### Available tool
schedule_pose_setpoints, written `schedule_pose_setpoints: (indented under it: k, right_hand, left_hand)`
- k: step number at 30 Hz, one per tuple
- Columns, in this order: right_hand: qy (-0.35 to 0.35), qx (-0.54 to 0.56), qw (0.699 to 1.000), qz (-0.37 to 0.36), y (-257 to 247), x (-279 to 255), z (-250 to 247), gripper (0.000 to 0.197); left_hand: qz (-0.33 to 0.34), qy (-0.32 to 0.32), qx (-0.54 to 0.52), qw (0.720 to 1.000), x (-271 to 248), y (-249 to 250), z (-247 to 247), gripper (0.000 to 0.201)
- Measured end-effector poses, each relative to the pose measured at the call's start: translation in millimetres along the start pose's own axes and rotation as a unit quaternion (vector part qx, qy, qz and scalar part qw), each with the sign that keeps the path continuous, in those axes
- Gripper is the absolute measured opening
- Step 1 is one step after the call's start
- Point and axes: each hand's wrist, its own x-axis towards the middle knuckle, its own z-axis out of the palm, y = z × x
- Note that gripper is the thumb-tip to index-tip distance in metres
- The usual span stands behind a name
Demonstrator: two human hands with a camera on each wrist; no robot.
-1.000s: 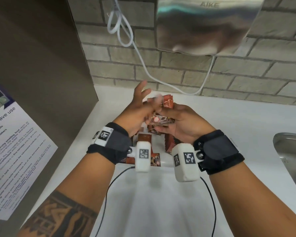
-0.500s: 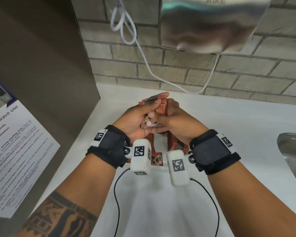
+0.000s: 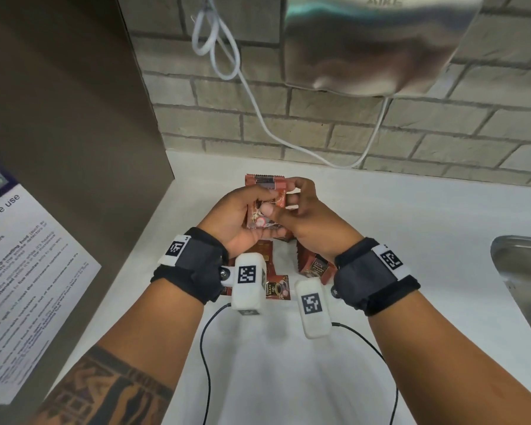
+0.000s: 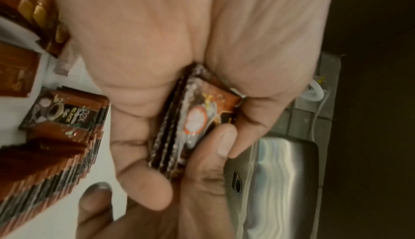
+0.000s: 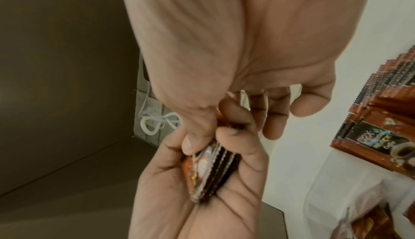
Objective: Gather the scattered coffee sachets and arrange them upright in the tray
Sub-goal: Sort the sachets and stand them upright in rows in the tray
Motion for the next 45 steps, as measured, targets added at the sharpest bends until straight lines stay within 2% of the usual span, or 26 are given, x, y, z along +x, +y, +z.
schedule_pose_setpoints:
  k: [3,4,6,7,9,12,14,17,19,22,24,26,27,31,34,36,37,38,39,41,42,44,45]
  right_hand:
    - [0.007,-0.024,0.999,0.033,3,-1,3,0.061]
    - [0.011,-0.024,0.999,0.047,5,-3,4,0.057]
    - [0.006,-0.031,0.996,0.083,11,-7,11,0.034]
    - [-0.01,-0.071,0.992,0.105,16,-8,16,0.026]
    - [-0.051,-0.173,0.972,0.148,33,-3,27,0.026]
    - [-0.082,-0.27,0.941,0.188,59,21,47,0.019]
    - [-0.091,-0.375,0.897,0.216,62,34,58,0.025]
    - [-0.113,-0.446,0.86,0.22,62,52,66,0.032]
    - [-0.116,-0.45,0.856,0.226,63,62,72,0.03]
    - [-0.098,-0.46,0.842,0.265,62,72,77,0.04]
    - [-0.078,-0.413,0.855,0.305,59,70,75,0.047]
    - [-0.08,-0.428,0.848,0.303,58,75,79,0.046]
    - [-0.085,-0.457,0.841,0.278,60,77,78,0.045]
    - [-0.138,-0.541,0.791,0.25,68,80,67,0.04]
    - [-0.164,-0.502,0.812,0.25,70,80,56,0.021]
    - [-0.148,-0.414,0.865,0.24,64,78,48,0.037]
    - [-0.157,-0.391,0.872,0.251,53,72,47,0.036]
    - [-0.154,-0.357,0.882,0.266,49,69,45,0.024]
    - [-0.12,-0.301,0.899,0.296,43,67,41,0.009]
    - [-0.08,-0.163,0.943,0.279,26,55,31,0.005]
    - [-0.055,-0.118,0.952,0.279,20,50,25,0.003]
    - [-0.039,-0.091,0.963,0.249,11,37,17,0.005]
    - [-0.04,-0.092,0.973,0.206,10,31,14,0.002]
  left_hand:
    - [0.039,0.033,0.017,0.999,1,1,-10,0.036]
    - [0.05,0.046,0.012,0.998,1,3,-15,0.037]
    - [0.061,0.072,0.003,0.996,1,7,-28,0.04]
    - [0.059,0.081,0.002,0.995,0,9,-35,0.04]
    - [0.048,0.093,0.007,0.995,-1,10,-47,0.041]
    - [0.031,0.092,0.022,0.995,-6,9,-56,0.041]
    - [0.021,0.086,0.027,0.996,-9,7,-60,0.041]
    - [0.015,0.088,0.035,0.995,-12,4,-66,0.04]
    - [0.015,0.09,0.038,0.995,-15,4,-70,0.04]
    - [0.013,0.091,0.04,0.995,-19,4,-78,0.04]
    - [0.007,0.09,0.044,0.995,-22,4,-82,0.041]
    - [0.004,0.092,0.045,0.995,-23,5,-88,0.041]
    - [0.003,0.092,0.044,0.995,-24,5,-90,0.041]
    - [-0.005,0.088,0.045,0.995,-25,8,-98,0.041]
    - [-0.013,0.087,0.038,0.995,-23,8,-100,0.041]
    - [-0.024,0.085,0.029,0.996,-21,7,-100,0.042]
    - [-0.032,0.086,0.025,0.995,-20,6,-99,0.043]
    - [-0.04,0.086,0.021,0.995,-18,6,-98,0.044]
    - [-0.049,0.09,0.017,0.995,-17,5,-97,0.044]
    - [-0.068,0.1,0.013,0.993,-15,3,-91,0.042]
    - [-0.081,0.107,0.013,0.991,-13,2,-89,0.039]
    - [-0.114,0.121,0.023,0.986,-11,-1,-83,0.034]
    - [-0.128,0.12,0.033,0.984,-9,-2,-80,0.036]
